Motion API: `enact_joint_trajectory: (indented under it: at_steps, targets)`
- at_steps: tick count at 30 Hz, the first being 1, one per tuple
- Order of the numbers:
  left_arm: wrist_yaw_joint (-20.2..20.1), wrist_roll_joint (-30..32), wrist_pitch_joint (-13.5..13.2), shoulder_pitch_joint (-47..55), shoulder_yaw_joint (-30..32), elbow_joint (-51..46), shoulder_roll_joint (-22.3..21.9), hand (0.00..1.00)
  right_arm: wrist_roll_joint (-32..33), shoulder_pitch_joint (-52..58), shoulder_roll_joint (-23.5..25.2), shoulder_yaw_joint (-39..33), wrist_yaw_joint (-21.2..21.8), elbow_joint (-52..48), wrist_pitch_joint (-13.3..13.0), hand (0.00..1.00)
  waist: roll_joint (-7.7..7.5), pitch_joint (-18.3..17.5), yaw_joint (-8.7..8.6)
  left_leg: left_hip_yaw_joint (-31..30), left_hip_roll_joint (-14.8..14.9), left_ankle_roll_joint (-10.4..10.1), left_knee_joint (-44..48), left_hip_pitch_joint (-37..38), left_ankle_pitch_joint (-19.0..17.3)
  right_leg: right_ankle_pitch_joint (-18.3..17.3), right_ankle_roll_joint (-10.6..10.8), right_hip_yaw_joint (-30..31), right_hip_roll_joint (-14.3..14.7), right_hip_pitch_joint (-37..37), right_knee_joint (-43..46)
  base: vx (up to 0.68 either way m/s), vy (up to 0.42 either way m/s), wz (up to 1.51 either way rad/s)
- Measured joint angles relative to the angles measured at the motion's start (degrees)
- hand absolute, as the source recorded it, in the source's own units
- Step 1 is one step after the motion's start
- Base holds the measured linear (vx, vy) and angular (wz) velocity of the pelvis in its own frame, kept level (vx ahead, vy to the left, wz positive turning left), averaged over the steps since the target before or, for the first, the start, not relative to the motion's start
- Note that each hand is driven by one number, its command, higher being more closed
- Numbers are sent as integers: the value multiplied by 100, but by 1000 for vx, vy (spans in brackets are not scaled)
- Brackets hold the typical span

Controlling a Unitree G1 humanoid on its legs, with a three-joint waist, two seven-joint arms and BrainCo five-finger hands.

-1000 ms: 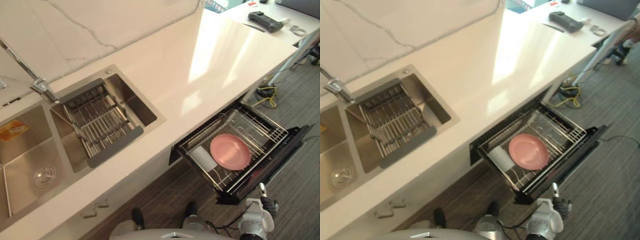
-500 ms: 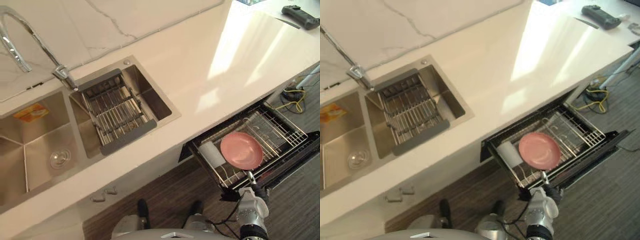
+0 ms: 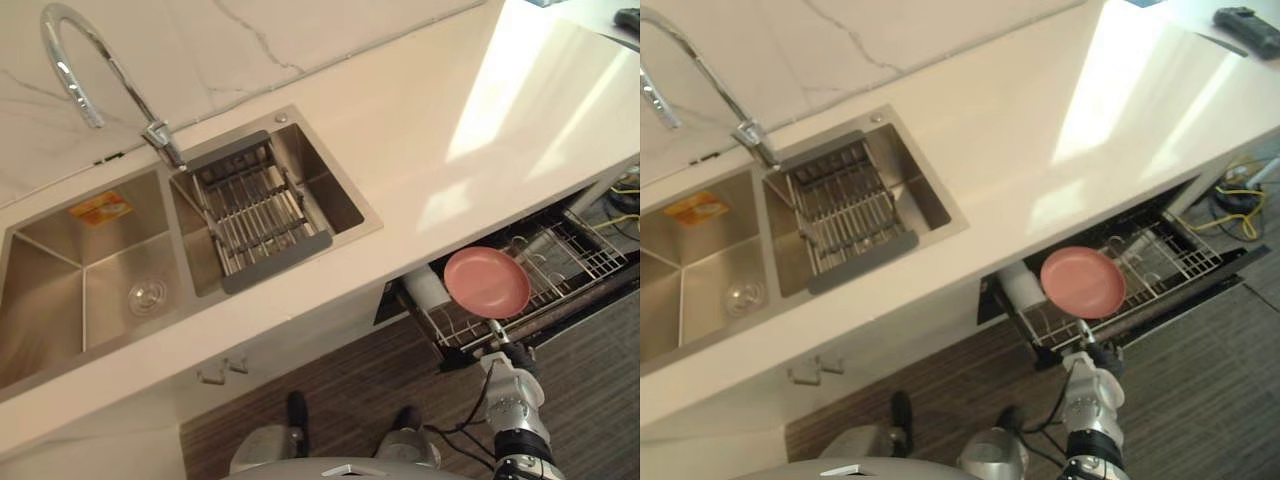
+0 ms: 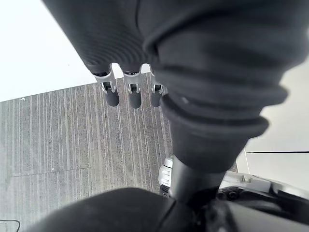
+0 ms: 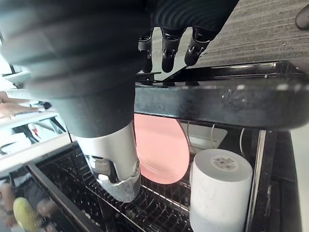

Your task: Walk over to the sink, pick up the cup, carry it to the dishwasher, place the cup inside the dishwasher, then close the dishwasher door

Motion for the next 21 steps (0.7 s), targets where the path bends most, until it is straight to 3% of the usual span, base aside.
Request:
enact_joint_trajectory:
  at_steps: [10,13,16,19,21]
  targets:
    - [-179,104,-114,44,235,54,-99,0,232,-952,-293,232,444,2,30,0,298,112,85,-255,-23,-87,-2,-221,202,-473,-30,-236,-326,-356,960,-49,-25,17]
    - [-245,107,-146,67,257,52,-106,0,327,-1198,-325,246,583,2,17,0,330,131,136,-338,-50,-78,2,-273,241,-658,-44,-259,-449,-466,1295,-31,-51,15]
    - [-274,108,-216,74,289,51,-119,0,456,-1292,-461,247,602,4,4,0,368,149,291,-368,-81,-67,-7,-326,286,-825,-64,-258,-580,-599,1600,-15,-60,11]
    - [-351,111,-227,75,397,47,-120,0,500,-1557,-466,246,608,53,4,0,336,178,299,-372,-134,111,-120,-384,453,-1022,-125,-237,-774,-828,2026,3,-63,9]
    - [-376,110,-264,74,426,36,-115,0,529,-1589,-482,221,683,68,-93,0,307,267,291,-379,-175,116,-121,-389,482,-1141,-143,-229,-912,-893,2274,-5,-70,10]
